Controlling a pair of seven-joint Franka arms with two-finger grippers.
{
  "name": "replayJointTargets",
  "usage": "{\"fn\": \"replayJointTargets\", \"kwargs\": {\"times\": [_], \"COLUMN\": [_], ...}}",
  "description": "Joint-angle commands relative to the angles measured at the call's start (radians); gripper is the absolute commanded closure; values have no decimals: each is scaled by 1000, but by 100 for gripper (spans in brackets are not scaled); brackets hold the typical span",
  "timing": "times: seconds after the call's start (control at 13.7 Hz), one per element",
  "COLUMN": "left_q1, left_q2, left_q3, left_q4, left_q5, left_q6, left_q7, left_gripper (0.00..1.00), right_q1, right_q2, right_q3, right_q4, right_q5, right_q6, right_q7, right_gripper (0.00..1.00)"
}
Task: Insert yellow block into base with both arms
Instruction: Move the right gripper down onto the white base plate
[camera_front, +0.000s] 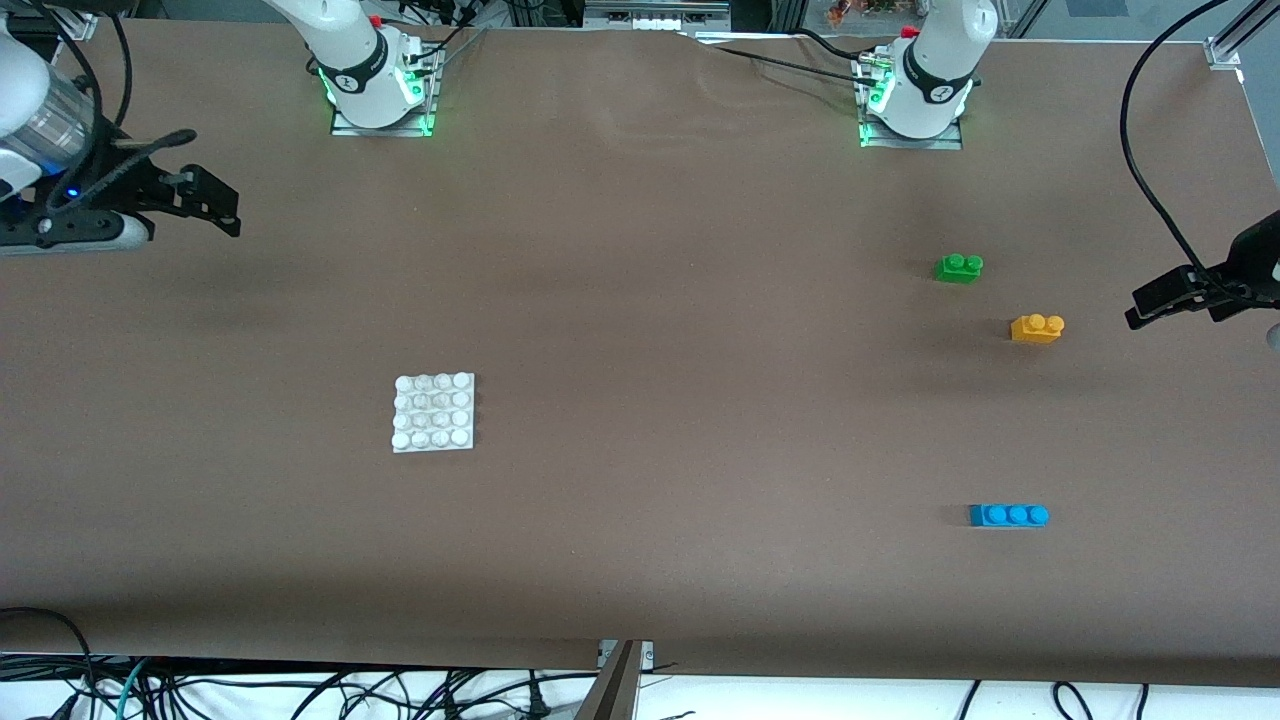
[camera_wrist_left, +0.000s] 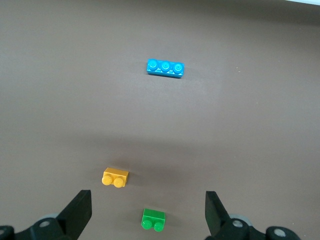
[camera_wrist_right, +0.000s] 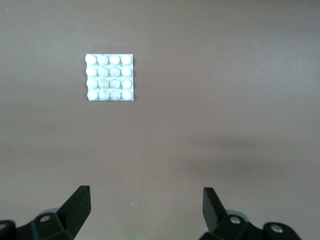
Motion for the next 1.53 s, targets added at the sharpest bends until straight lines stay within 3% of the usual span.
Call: {"fn": "replayJointTargets", "kwargs": {"times": [0.0, 0.36, 0.58, 0.8, 1.09, 1.24, 1.46], "left_q1": [-2, -2, -2, -2, -2, -2, -2], "left_q2": [-2, -2, -2, -2, -2, -2, -2], "left_q3": [-3, -3, -3, -3, -3, -3, -3], "left_q4": [9, 9, 9, 9, 9, 9, 9], "left_q5": [22, 22, 22, 22, 22, 22, 22], "left_q6": [-13, -13, -13, -13, -13, -15, -15], "left_q7": [-6, -6, -6, -6, -6, -6, -6], "left_gripper": [0, 0, 0, 0, 0, 0, 0], "right_q1": [-8, -8, -36, -37, -37, -37, -37], "right_q2": [-5, 24, 151, 277, 419, 496, 556], "right_q3": [24, 47, 116, 121, 126, 126, 126], "right_q4": [-101, -359, -355, -337, -254, -252, -246], "right_q5": [-13, -12, -12, -3, 2, -1, -7], "right_q6": [118, 463, 624, 801, 864, 974, 1025], "right_q7": [32, 148, 240, 245, 282, 316, 331], "right_gripper": [1, 1, 1, 1, 1, 1, 1]}}
